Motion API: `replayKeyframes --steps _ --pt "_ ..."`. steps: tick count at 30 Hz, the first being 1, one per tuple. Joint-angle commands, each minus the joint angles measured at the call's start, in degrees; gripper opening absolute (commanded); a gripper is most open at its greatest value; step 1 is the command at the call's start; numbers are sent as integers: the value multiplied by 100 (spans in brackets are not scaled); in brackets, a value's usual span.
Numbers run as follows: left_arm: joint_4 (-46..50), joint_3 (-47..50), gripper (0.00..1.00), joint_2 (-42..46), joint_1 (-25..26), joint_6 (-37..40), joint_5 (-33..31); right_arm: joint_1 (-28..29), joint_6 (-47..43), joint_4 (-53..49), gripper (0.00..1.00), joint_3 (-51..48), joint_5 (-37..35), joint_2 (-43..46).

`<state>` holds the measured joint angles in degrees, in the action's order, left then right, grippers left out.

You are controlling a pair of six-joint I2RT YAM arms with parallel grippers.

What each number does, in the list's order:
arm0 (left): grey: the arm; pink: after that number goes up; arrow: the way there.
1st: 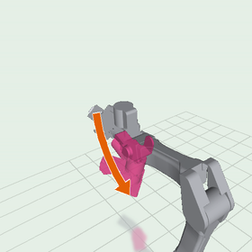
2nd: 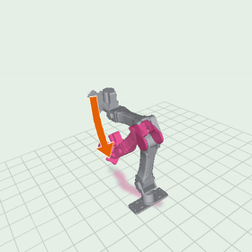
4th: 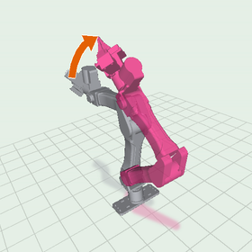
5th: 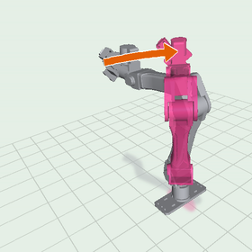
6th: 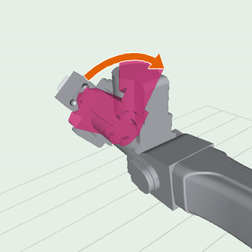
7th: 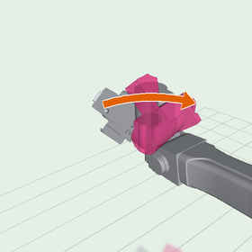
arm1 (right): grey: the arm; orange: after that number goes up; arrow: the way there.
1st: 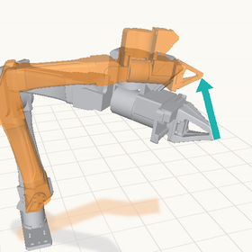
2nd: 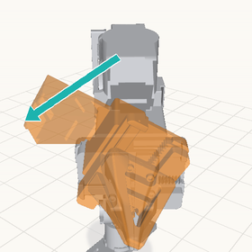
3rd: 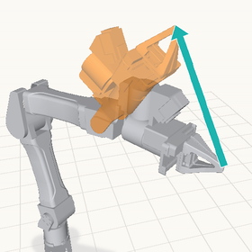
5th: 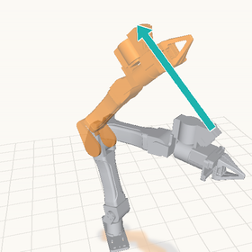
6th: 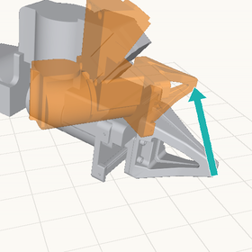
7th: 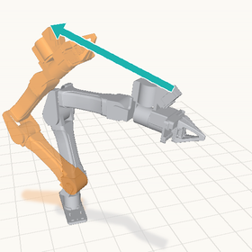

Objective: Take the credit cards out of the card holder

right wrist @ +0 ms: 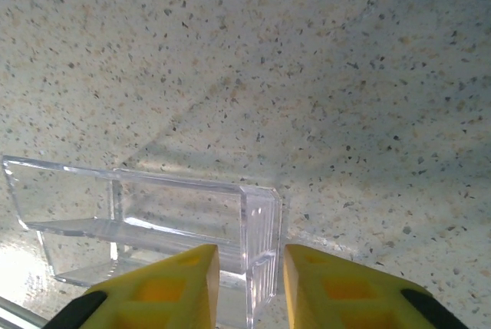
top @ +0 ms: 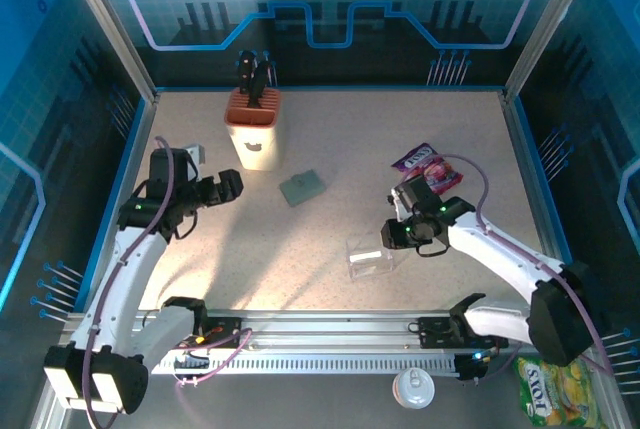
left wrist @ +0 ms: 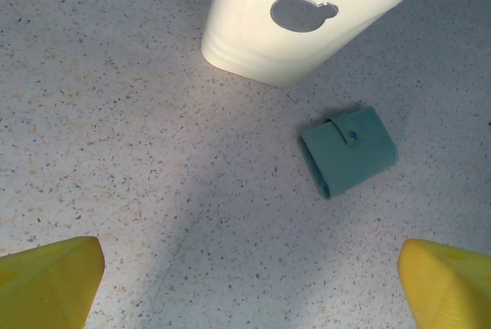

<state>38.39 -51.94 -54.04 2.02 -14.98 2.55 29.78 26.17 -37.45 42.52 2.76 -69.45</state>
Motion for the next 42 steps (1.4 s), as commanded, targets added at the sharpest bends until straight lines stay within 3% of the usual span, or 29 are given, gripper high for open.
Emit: replayKeyframes --steps 1,16,30,37,42 --pt "277 118 99 211 -62 217 -175 149 106 103 28 46 -136 -93" --pt "110 232 99 905 -60 171 -332 283 191 359 16 -41 -258 -200" --pt "427 75 99 1339 -54 -255 -539 291 169 463 15 -45 -285 -351" --pt "757 263 99 1649 -53 -399 -528 300 177 320 9 -61 -485 -181" --pt "477 477 99 1765 -53 -531 -369 300 232 178 8 65 -656 -42"
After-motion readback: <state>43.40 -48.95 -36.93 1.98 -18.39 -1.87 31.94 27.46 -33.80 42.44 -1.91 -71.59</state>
